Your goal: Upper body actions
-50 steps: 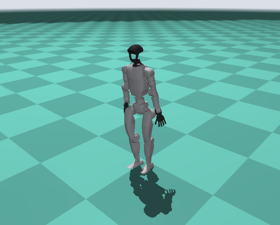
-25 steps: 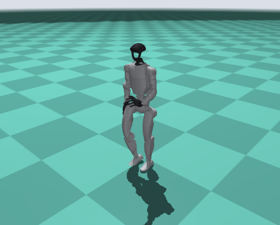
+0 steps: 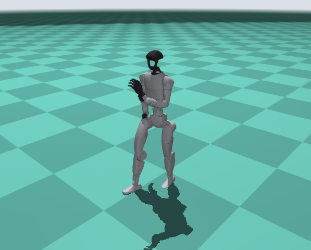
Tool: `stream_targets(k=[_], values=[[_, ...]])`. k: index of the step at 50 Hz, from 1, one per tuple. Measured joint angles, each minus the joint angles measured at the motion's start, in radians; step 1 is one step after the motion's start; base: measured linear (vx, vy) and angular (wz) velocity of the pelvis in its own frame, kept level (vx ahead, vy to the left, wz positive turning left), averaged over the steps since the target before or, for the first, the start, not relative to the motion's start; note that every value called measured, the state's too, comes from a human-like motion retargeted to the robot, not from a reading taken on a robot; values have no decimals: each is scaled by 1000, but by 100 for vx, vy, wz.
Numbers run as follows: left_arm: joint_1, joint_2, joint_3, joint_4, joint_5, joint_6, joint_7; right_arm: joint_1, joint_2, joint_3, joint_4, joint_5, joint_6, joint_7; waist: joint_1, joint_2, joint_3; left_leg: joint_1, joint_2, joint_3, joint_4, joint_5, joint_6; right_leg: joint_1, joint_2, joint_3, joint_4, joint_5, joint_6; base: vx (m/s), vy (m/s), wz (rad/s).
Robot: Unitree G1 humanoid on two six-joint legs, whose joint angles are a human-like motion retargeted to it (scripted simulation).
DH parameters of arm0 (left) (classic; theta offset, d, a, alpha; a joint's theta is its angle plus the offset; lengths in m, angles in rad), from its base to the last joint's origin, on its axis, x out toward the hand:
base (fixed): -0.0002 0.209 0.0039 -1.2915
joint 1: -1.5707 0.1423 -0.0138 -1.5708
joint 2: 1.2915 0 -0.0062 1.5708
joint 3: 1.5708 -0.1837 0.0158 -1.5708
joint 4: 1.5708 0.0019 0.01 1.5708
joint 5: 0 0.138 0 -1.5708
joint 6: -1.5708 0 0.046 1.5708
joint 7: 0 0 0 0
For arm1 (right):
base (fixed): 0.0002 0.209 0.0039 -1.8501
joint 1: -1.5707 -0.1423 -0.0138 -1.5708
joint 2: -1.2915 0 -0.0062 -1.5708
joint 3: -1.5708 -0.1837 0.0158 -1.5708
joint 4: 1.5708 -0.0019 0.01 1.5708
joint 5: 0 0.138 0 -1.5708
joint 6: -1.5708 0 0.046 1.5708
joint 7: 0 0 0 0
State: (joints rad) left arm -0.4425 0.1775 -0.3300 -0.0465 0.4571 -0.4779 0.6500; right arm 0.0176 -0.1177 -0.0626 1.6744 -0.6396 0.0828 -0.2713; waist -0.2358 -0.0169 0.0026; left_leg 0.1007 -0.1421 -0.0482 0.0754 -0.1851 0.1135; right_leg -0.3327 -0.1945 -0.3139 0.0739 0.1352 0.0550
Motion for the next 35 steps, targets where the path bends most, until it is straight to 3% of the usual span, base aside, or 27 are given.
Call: stream_targets(k=[7,15,22,28,32,35], values=[[78,-48,-40,77,-47,-115,-12,6,2,-7,0,-8,-3,10,4,5,-6,14,29,12,14,-26,-35,22,15,-49,-17,15,-58,26,-21,-3],[122,-70,-30,57,-48,-107,44,11,2,-16,17,2,10,35,10,20,-44,23,98,26,55,5,-117,65,84,-52,-26,-5,-108,33,-32,-4],[155,-68,0,4,-87,-103,22,3,14,-11,-28,11,-6,29,18,-6,-67,-13,134,35,206,174,-222,112,114,-27,-30,-70,-154,35,-36,-15],[216,-97,11,-11,-97,-112,-15,-28,10,-10,-64,-10,1,27,13,-68,-83,-195,93,40,581,410,-225,160,69,-1,-27,-129,-179,27,-25,-5],[264,-105,10,39,-106,-112,-39,-54,8,-20,-70,7,5,25,4,-79,-93,-303,91,84,713,342,-198,181,67,1,-22,-156,-192,23,-16,-2],[311,-95,16,84,-81,-111,-62,-60,12,-34,-77,40,-5,25,26,-79,-94,-353,20,39,652,273,-211,198,81,23,-18,-175,-202,22,-12,-40]])
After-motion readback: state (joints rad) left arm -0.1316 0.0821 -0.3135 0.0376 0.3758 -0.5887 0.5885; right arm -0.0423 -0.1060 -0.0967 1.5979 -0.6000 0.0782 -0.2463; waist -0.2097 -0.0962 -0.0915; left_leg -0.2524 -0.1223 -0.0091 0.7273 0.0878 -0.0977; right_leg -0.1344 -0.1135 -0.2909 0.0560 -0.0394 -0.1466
